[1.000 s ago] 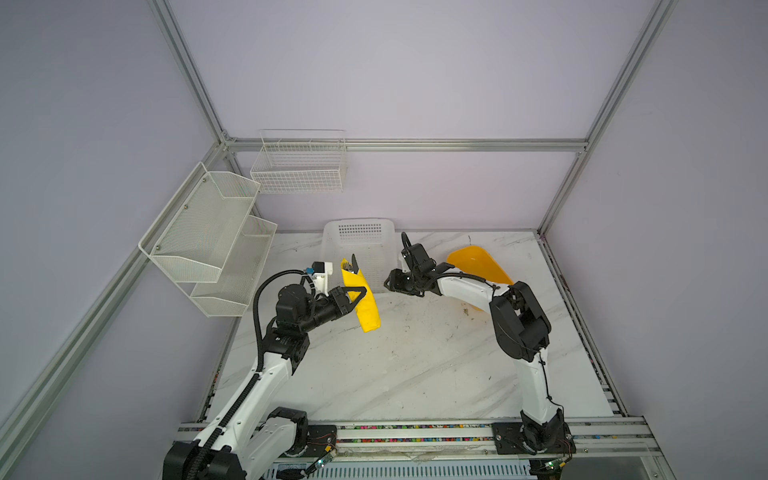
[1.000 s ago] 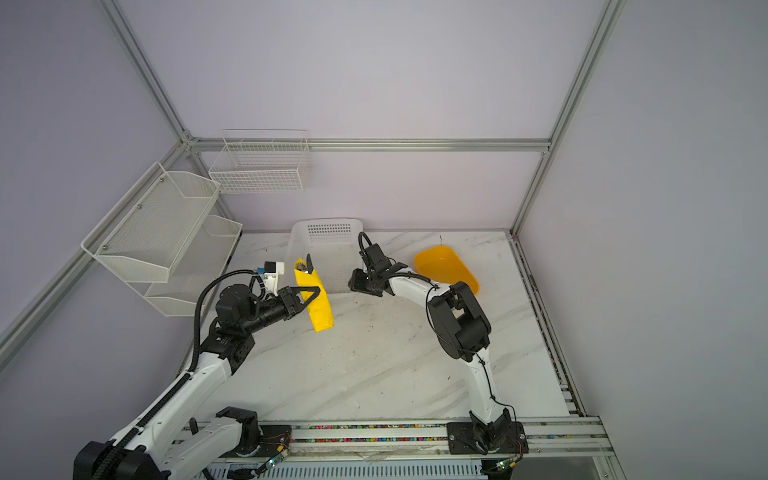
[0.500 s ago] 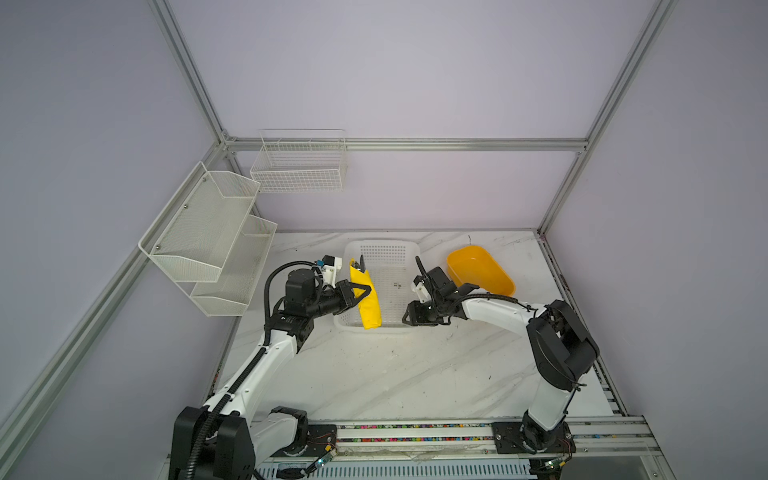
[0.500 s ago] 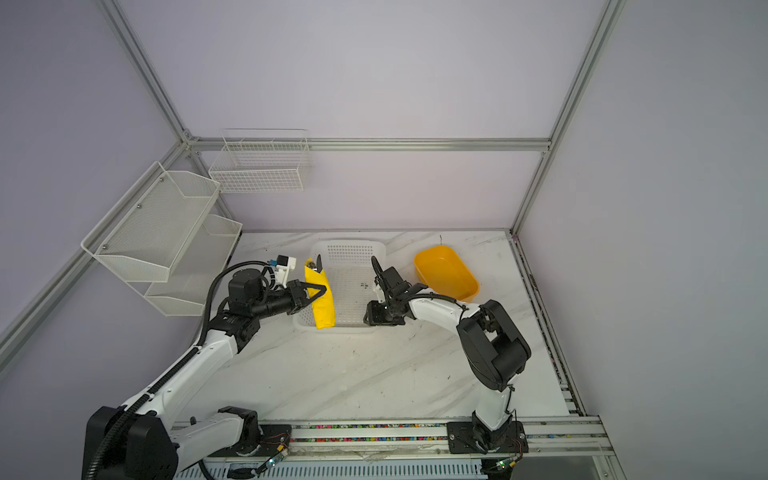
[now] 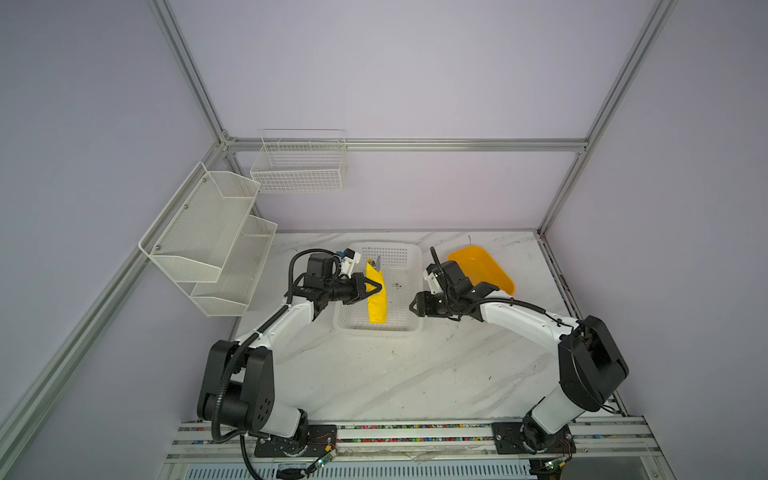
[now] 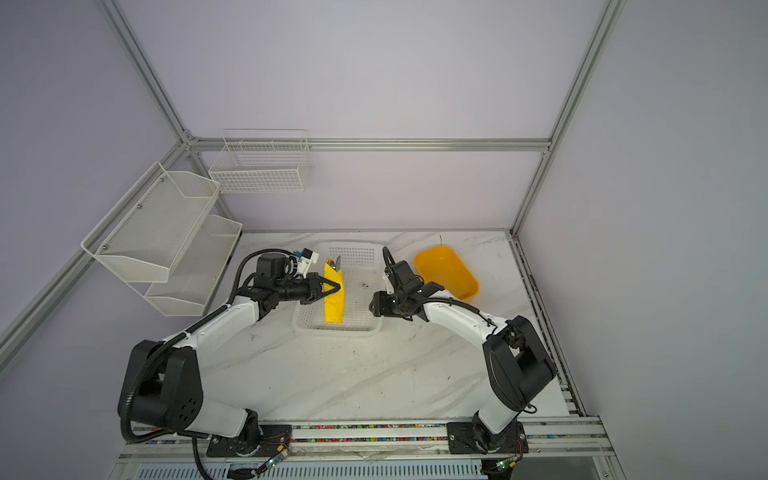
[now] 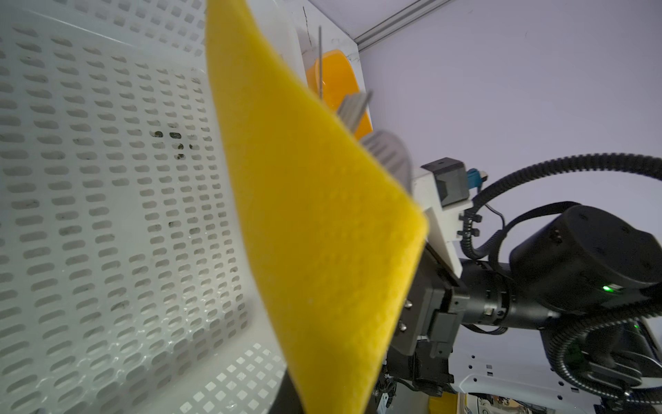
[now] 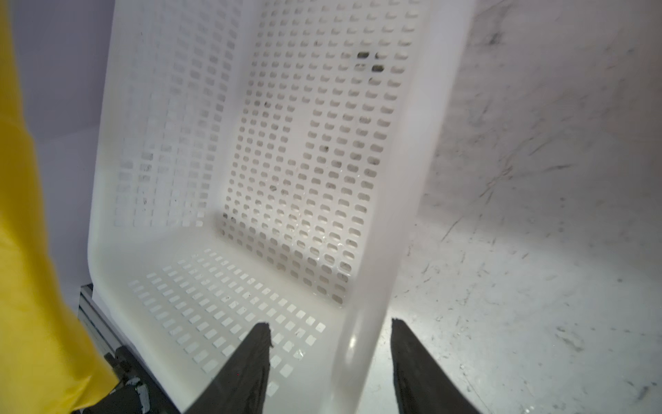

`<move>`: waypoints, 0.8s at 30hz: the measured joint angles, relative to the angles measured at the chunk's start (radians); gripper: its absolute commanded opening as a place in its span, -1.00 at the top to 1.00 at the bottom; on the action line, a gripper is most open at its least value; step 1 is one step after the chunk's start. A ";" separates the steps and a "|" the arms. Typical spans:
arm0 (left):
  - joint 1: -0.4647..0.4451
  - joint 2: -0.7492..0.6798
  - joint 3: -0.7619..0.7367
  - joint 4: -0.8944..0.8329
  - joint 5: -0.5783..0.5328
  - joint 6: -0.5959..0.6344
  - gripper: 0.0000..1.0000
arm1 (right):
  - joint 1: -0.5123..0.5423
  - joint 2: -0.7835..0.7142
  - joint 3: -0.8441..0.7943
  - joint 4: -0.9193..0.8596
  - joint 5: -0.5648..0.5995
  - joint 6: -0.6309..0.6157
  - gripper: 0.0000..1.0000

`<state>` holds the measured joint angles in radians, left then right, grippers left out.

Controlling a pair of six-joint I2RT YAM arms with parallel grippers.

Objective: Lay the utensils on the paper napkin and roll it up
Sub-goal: 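Lower the napkin roll into the white basket with the left gripper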

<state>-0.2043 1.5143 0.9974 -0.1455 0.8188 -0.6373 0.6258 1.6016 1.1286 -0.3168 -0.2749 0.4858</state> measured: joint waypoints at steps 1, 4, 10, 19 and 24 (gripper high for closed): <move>-0.003 0.025 0.015 -0.004 -0.001 0.008 0.88 | -0.012 -0.022 -0.011 0.008 0.006 0.004 -0.20; -0.017 0.091 0.061 -0.039 -0.013 0.041 0.88 | -0.039 -0.073 -0.027 0.033 0.015 0.026 -0.20; -0.043 0.220 0.175 -0.080 -0.021 0.080 0.90 | -0.042 -0.130 -0.082 0.179 -0.006 0.091 -0.19; -0.081 0.376 0.296 -0.115 -0.041 0.082 0.90 | -0.042 -0.116 -0.137 0.256 -0.010 0.157 -0.17; -0.102 0.459 0.327 -0.123 -0.038 0.082 0.90 | -0.042 -0.116 -0.140 0.261 -0.010 0.160 -0.17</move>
<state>-0.3061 1.9732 1.3243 -0.2687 0.7807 -0.5552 0.5835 1.4860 0.9886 -0.0559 -0.2844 0.6456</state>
